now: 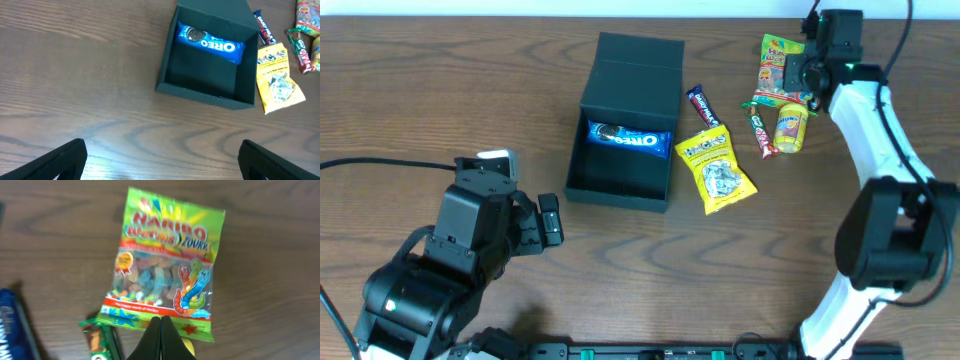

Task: Pack container
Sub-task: 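Move the right gripper to the green Haribo bag and grasp it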

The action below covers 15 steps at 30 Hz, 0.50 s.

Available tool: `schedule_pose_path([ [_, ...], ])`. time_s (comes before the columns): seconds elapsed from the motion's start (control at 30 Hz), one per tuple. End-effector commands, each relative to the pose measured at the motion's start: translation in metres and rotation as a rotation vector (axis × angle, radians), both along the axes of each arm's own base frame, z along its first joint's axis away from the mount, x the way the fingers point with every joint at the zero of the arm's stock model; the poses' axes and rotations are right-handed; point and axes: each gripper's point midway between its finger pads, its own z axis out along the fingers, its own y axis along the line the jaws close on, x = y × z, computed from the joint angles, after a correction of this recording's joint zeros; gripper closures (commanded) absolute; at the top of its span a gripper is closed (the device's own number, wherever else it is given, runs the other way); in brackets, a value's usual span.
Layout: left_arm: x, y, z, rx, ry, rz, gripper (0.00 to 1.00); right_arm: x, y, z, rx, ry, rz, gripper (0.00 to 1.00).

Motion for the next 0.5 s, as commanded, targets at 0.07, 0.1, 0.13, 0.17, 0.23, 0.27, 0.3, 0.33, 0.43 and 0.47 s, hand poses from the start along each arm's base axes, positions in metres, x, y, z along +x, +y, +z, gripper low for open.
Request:
schedule_pose_path([
  [0.07,0.0,0.002,0.001,0.001,-0.004,0.007,0.02,-0.005,-0.014,-0.059,0.057,0.112,-0.08,0.99],
  [0.1,0.0,0.002,0.001,0.001,-0.004,0.007,0.02,-0.007,-0.014,-0.068,0.079,0.13,-0.084,0.99],
  [0.13,0.001,0.001,0.001,0.001,-0.005,0.006,0.02,-0.009,-0.013,-0.074,0.096,0.144,-0.078,0.99],
  [0.17,0.001,0.001,0.001,0.001,-0.006,0.006,0.02,-0.011,-0.012,-0.078,0.108,0.159,-0.075,0.99],
  [0.23,0.001,0.001,0.001,0.0,-0.008,0.006,0.02,-0.016,-0.011,-0.083,0.112,0.187,-0.074,0.99],
  [0.27,0.001,0.001,0.001,0.0,-0.009,0.007,0.02,-0.021,-0.01,-0.085,0.112,0.208,-0.065,0.99],
  [0.3,0.002,0.001,0.002,-0.001,-0.01,0.006,0.02,-0.026,-0.008,-0.088,0.113,0.232,-0.043,0.99],
  [0.33,0.002,0.001,0.002,-0.002,-0.012,0.006,0.02,-0.031,-0.005,-0.09,0.115,0.255,-0.027,0.99],
  [0.43,0.002,0.001,0.002,-0.003,-0.014,0.006,0.02,-0.048,-0.004,-0.096,0.117,0.332,-0.022,0.99],
  [0.47,0.002,0.001,0.002,-0.003,-0.013,0.006,0.02,-0.052,-0.004,-0.097,0.119,0.346,-0.023,0.99],
])
